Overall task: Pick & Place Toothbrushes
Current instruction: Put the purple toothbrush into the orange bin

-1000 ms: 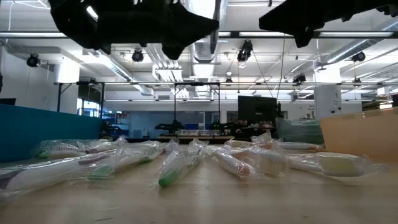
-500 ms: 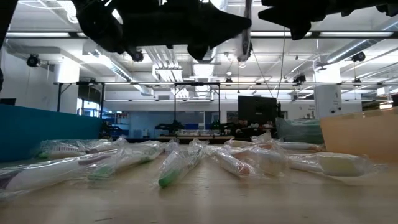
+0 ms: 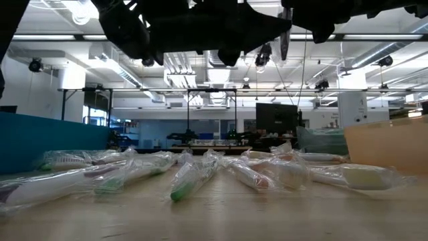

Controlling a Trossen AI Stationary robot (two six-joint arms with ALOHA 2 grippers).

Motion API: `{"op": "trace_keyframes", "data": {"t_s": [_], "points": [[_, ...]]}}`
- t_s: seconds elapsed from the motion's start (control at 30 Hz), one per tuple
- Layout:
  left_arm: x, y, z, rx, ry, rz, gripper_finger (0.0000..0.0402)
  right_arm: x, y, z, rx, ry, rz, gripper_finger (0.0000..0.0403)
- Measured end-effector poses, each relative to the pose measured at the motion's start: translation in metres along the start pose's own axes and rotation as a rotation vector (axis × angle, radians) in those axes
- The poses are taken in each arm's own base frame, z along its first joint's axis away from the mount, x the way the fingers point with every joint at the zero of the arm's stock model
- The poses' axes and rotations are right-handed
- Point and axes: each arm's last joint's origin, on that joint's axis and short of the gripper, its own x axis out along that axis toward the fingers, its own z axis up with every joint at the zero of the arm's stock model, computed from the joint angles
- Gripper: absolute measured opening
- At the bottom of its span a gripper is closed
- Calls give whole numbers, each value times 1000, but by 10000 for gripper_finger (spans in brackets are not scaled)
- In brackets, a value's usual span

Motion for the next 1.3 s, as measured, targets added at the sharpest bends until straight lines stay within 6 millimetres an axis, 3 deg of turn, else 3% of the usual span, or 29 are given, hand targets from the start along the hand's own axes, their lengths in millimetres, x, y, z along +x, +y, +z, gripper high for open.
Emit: {"op": "trace_keyframes", "data": {"t_s": [0.53,1.0,1.3], "points": [[1,1,1,-3,-1,9,30,0,0,0,-27,3,4,19],[0,1,1,-3,1,5,40,0,0,-1,-34,6,3,17],[0,0,0,1,16,21,142,0,-1,-2,-35,10,-7,21]]}}
